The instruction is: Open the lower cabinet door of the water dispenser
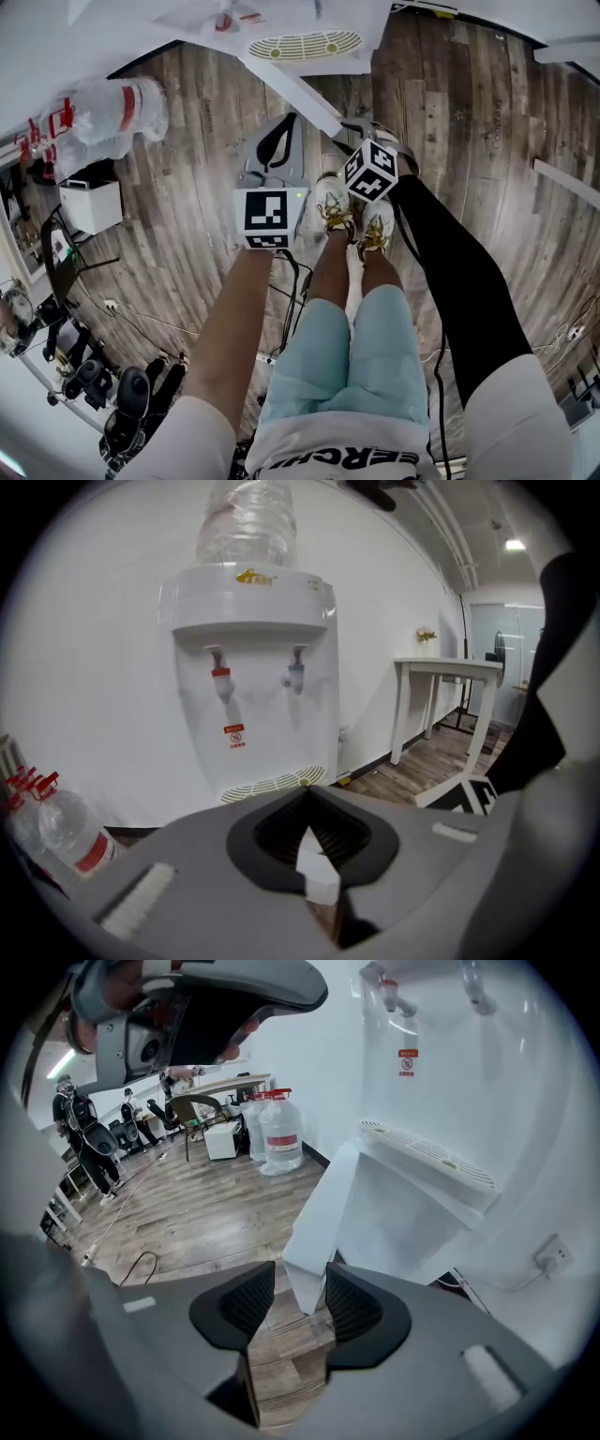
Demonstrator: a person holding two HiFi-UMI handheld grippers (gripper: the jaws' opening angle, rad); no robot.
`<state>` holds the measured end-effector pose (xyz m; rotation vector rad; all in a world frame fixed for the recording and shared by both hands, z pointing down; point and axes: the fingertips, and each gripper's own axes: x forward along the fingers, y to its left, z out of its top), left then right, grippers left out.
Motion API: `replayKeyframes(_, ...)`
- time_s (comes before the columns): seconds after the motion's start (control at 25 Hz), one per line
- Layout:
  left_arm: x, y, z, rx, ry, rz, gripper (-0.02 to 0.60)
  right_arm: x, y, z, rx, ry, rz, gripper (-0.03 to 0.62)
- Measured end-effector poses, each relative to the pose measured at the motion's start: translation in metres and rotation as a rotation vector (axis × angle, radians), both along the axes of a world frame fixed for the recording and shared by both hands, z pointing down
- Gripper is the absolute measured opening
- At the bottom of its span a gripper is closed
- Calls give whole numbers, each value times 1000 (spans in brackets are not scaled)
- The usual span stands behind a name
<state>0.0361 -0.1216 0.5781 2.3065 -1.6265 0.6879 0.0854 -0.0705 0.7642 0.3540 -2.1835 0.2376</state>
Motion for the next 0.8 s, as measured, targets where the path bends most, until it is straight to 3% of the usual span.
replayKeyframes(0.4,-17,7,-15,45,-6,-70,57,-15,14,-9,-5,-3,-63,166)
replayKeyframes(0.8,-39,19,-1,18,11,-48,57,-45,31,-13,-26,11,-102,166)
